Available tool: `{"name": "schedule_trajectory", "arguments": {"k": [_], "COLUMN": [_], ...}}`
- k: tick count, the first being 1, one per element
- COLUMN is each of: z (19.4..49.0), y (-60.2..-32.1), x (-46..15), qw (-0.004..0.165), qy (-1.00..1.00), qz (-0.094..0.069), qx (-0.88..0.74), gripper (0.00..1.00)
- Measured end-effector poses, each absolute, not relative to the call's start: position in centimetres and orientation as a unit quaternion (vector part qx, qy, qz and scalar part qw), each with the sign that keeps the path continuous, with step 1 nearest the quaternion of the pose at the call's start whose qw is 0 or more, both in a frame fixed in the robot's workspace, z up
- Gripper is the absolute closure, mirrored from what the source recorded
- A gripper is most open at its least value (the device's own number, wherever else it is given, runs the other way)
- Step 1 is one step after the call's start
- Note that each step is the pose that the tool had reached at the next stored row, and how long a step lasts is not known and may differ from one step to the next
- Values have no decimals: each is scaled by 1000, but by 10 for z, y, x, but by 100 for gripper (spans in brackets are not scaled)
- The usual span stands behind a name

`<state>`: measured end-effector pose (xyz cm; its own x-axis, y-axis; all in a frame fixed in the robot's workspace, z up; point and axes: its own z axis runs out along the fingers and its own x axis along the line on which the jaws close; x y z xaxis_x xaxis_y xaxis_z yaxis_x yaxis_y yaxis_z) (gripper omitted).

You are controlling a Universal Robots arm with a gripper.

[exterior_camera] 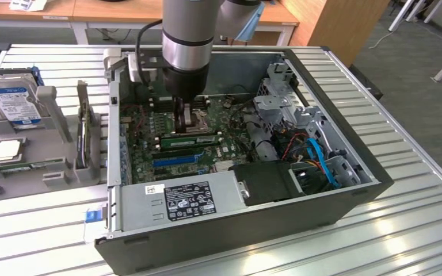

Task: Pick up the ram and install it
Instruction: 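Press down the ram until it locks into place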

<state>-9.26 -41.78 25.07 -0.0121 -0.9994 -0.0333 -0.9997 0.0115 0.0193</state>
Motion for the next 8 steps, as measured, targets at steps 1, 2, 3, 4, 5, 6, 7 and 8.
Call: {"name": "schedule_trajectory", "arguments": {"k": [1, 2, 3, 4, 5, 6, 7, 8], "z": [250, 250, 249, 248, 248, 247, 247, 247], "y": [-418, -418, -418, -418, -418, -418, -418, -418], "x": [-93, -93, -93, -93, -93, -93, -93, -93], "qw": [5, 5, 5, 5, 5, 5, 5, 5], "qy": [711, 711, 711, 711, 711, 711, 711, 711], "qz": [19, 19, 19, 19, 19, 19, 19, 19], "qx": [-703, -703, -703, -703, -703, -703, -703, -703], "gripper": [90, 90, 90, 90, 90, 90, 90, 90]}}
